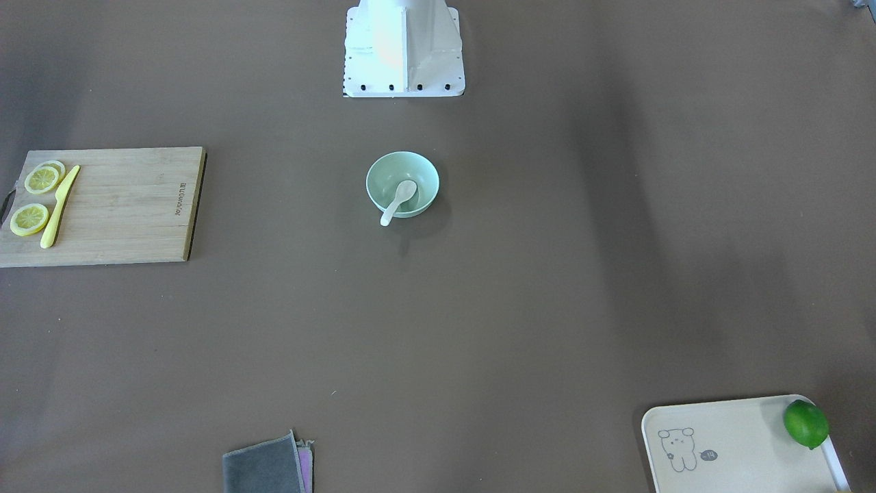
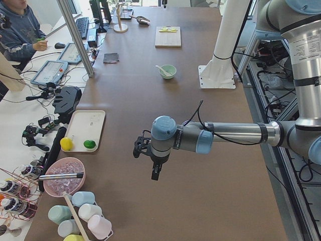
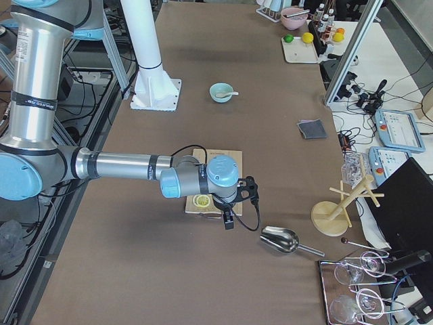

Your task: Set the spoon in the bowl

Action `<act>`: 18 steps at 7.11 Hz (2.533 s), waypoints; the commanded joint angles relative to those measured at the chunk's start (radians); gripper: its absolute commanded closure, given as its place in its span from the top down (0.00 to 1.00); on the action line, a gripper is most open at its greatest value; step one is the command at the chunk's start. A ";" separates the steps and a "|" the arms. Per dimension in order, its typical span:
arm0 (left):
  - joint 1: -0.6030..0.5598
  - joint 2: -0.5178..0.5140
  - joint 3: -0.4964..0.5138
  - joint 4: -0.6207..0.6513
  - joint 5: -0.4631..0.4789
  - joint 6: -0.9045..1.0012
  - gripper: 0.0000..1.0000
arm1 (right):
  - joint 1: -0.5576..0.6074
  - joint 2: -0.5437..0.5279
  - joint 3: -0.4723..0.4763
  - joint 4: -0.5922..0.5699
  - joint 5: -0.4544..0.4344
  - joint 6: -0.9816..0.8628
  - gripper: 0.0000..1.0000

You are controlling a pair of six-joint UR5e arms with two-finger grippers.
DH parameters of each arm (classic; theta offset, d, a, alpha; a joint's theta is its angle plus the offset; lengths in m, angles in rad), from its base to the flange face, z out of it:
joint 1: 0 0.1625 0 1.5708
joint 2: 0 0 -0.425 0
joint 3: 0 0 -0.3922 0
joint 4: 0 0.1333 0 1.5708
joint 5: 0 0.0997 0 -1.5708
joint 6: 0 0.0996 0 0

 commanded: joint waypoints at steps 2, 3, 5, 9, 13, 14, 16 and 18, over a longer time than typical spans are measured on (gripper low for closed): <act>0.001 -0.006 0.045 -0.011 -0.003 -0.075 0.98 | 0.001 -0.002 0.000 0.004 0.006 0.001 1.00; 0.002 -0.019 0.050 -0.010 -0.003 -0.074 0.98 | 0.001 0.004 -0.015 0.002 0.029 0.001 1.00; 0.001 -0.020 0.042 -0.011 -0.003 -0.069 0.98 | 0.001 0.011 -0.035 0.007 0.033 0.008 1.00; -0.007 0.006 -0.015 -0.004 -0.005 -0.069 0.98 | -0.001 0.010 -0.040 0.007 0.024 0.011 1.00; -0.006 0.000 -0.013 -0.004 -0.003 -0.069 0.98 | 0.001 0.002 -0.041 0.010 0.021 -0.002 1.00; -0.006 0.004 -0.018 -0.005 -0.005 -0.069 0.98 | -0.001 0.002 -0.046 0.008 0.020 0.000 1.00; -0.004 0.004 -0.012 -0.005 -0.003 -0.069 0.98 | -0.001 0.005 -0.049 0.008 0.021 -0.002 1.00; -0.004 0.004 -0.008 -0.005 -0.002 -0.069 0.98 | -0.001 0.013 -0.051 0.008 0.020 -0.002 1.00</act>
